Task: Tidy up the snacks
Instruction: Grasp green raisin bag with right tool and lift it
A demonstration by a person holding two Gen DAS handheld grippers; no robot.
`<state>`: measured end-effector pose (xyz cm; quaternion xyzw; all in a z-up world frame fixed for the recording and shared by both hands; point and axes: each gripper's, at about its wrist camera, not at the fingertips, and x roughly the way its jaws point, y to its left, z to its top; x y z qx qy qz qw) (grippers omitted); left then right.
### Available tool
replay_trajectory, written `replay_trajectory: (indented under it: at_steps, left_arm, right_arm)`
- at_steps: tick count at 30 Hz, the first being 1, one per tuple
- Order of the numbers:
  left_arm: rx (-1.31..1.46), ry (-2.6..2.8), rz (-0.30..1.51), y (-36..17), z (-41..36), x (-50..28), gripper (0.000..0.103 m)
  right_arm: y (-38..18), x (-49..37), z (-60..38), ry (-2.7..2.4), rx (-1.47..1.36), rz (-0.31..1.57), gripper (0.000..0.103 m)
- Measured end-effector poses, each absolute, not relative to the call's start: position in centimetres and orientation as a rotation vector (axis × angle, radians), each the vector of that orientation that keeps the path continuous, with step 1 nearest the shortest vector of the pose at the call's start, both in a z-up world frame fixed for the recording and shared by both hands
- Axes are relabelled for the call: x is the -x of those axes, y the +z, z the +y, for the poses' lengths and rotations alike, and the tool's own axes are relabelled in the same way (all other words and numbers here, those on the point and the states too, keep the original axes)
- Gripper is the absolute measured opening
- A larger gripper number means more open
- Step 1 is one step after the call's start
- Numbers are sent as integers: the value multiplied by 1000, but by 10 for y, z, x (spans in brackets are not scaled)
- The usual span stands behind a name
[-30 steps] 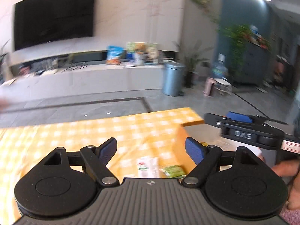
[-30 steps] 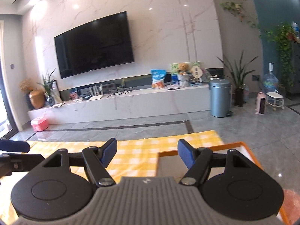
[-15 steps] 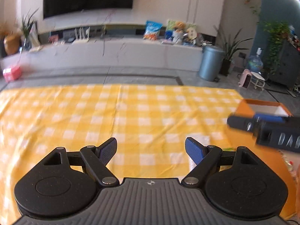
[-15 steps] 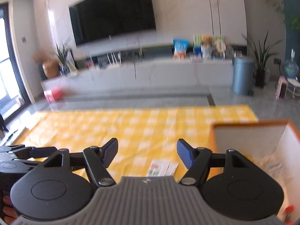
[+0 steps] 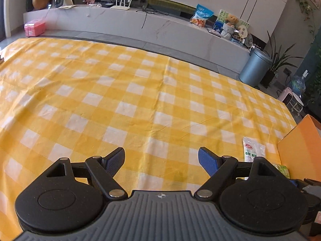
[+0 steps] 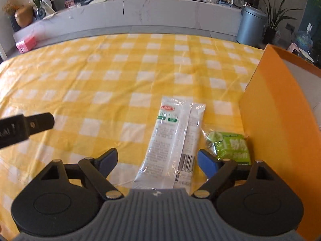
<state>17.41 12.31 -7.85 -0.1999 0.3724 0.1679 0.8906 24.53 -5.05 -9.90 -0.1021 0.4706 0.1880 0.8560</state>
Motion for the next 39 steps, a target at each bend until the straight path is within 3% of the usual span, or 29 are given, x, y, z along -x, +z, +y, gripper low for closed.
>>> replay_trajectory:
  at_steps: [4,8,14,24,26,28,36,39]
  left_arm:
    - [425,348,750,-75,125,-170,97]
    - [410,357,768,-76,123,-177,97]
    - [376,380,782,-75,119,-178,97]
    - [365,374,775,-75,122,-178,97]
    - [373,371,781,-77,123,-178,97]
    - [368,349,789,-78,121,-179,97]
    - [295,267,801,-79,98,-184,97]
    - [286,253,815,-81,94,-186,97]
  right_arm:
    - [-113,-250,-54,382,234,979,83]
    - [-108,-251,-58,409,222,968,61]
    - [-106,-233,-44,443,214,941,55]
    - [-99,-198,-14,548,273,918,58]
    - [-90,-199,-20,566,288,925,81]
    - [-77,-199,-31,585,300,900,85]
    - [-65,-225,-63,295,460,777,83]
    - [-81,-229,-61,244,483,770,73]
